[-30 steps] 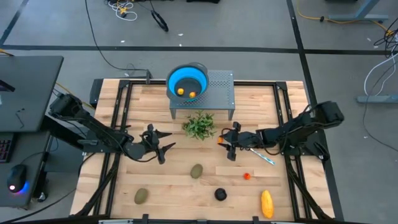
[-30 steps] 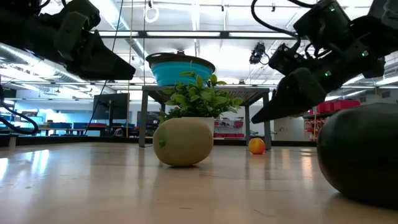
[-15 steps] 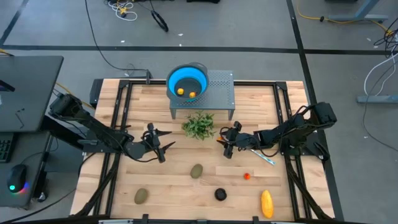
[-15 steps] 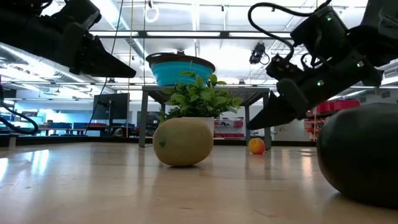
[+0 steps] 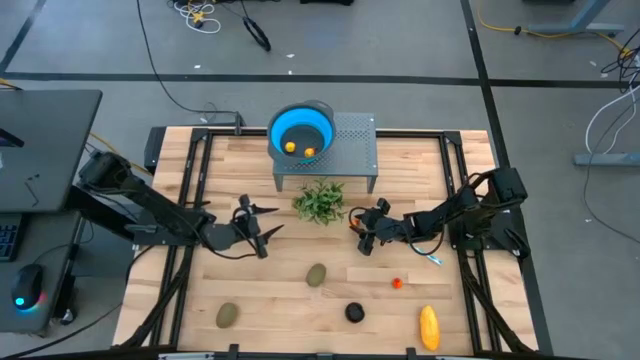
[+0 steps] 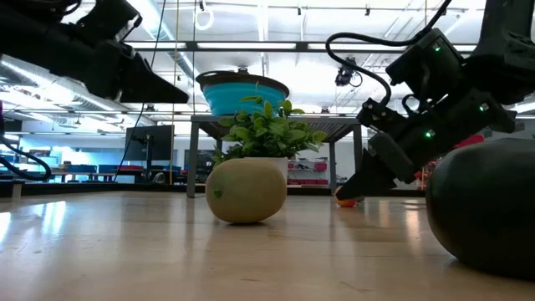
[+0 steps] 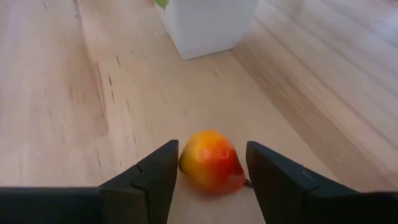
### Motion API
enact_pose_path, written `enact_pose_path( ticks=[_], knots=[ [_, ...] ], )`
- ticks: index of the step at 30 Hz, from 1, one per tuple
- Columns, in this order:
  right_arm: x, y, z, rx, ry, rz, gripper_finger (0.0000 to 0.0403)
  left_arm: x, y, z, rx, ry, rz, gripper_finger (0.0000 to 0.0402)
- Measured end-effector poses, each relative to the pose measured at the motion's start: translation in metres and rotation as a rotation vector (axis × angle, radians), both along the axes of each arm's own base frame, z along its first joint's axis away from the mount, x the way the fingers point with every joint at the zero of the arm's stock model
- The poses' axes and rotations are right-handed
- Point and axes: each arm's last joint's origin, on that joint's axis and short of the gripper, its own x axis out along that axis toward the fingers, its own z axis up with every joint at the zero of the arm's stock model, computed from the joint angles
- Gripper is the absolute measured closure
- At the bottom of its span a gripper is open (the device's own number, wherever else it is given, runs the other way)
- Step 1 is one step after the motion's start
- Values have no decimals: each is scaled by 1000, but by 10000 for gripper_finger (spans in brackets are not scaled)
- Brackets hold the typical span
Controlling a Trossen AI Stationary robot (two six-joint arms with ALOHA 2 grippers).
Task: Pick & Place Fruit
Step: Put the orange pear into the blue strainer bowl on the shelf
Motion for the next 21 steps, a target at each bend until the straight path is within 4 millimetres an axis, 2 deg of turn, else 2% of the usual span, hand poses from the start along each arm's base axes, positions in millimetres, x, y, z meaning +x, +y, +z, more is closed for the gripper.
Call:
enact_pose_path(
  ticks=[8, 13, 21],
  knots=[
    [0, 0, 0, -5, 7, 3, 227, 6, 12, -1, -80, 2, -58, 168],
    [-1, 0, -1, -9, 14, 6, 245, 7, 12, -1, -99, -1, -73, 168],
    [-2, -1, -1, -45, 22, -34, 250, 7, 12, -1, -96, 3, -74, 168]
  ],
)
